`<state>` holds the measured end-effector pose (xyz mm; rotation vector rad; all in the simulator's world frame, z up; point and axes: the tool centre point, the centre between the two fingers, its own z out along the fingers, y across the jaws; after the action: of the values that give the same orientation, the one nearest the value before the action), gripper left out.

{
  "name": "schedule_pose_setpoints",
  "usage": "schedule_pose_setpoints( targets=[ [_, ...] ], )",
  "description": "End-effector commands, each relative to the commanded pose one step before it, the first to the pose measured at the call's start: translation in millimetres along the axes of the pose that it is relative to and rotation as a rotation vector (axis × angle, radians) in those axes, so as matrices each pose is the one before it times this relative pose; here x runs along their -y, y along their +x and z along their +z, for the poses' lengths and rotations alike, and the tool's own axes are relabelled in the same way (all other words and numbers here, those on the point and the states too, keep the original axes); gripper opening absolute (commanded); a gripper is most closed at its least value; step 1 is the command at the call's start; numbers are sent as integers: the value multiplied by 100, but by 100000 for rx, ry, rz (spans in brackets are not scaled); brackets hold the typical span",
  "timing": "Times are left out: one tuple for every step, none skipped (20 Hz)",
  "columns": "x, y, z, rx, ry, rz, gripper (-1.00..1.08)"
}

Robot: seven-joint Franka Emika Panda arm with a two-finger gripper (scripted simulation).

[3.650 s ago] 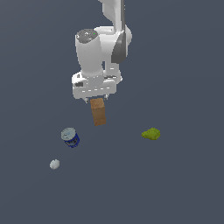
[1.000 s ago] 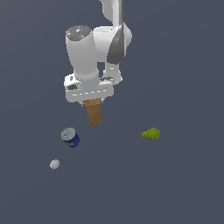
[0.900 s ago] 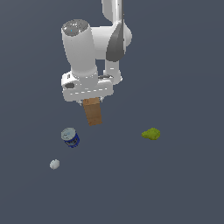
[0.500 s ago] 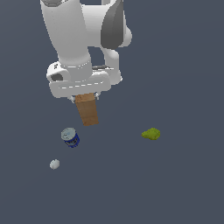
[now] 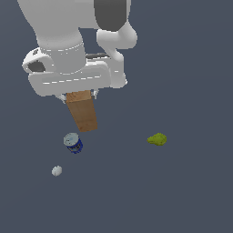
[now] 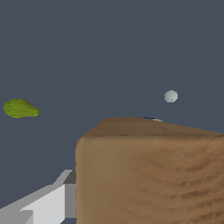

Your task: Pick up a designated object from a clutter of objects.

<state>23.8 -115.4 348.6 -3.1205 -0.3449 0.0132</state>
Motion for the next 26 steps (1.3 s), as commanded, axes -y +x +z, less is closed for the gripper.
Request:
schedule_pose_setpoints(
  targets=[
    [-486,955,-1900,-852,-332,-22,-100],
    [-172,330,-529,0,0,0,-100],
    [-169,324,-518,0,0,0,-100],
    [-166,318,-508,0,0,0,-100],
    [-163,312,-497,0,0,0,-100],
    [-160,307,-487,0,0,0,-100],
    [-157,301,-477,0,0,0,-100],
    [-154,295,-466,0,0,0,-100],
    [-151,289,-456,0,0,0,-100],
    [-117,307,-433,16,16,-65,-100],
    [-145,278,-436,0,0,0,-100],
    [-142,272,-426,0,0,0,-100],
    [-139,266,-416,0,0,0,-100],
    [-136,260,-406,0,0,0,-100],
    [-133,254,-396,0,0,0,-100],
    [-129,249,-386,0,0,0,-100],
    [-126,243,-376,0,0,0,-100],
    [-123,237,-366,0,0,0,-100],
    [-120,231,-356,0,0,0,-100],
    [-117,225,-346,0,0,0,-100],
    [-114,219,-336,0,0,0,-100],
    [-111,213,-326,0,0,0,-100],
    [-108,207,-316,0,0,0,-100],
    [-104,201,-306,0,0,0,-100],
    [-101,195,-297,0,0,0,-100],
    [-98,189,-287,0,0,0,-100]
  ],
)
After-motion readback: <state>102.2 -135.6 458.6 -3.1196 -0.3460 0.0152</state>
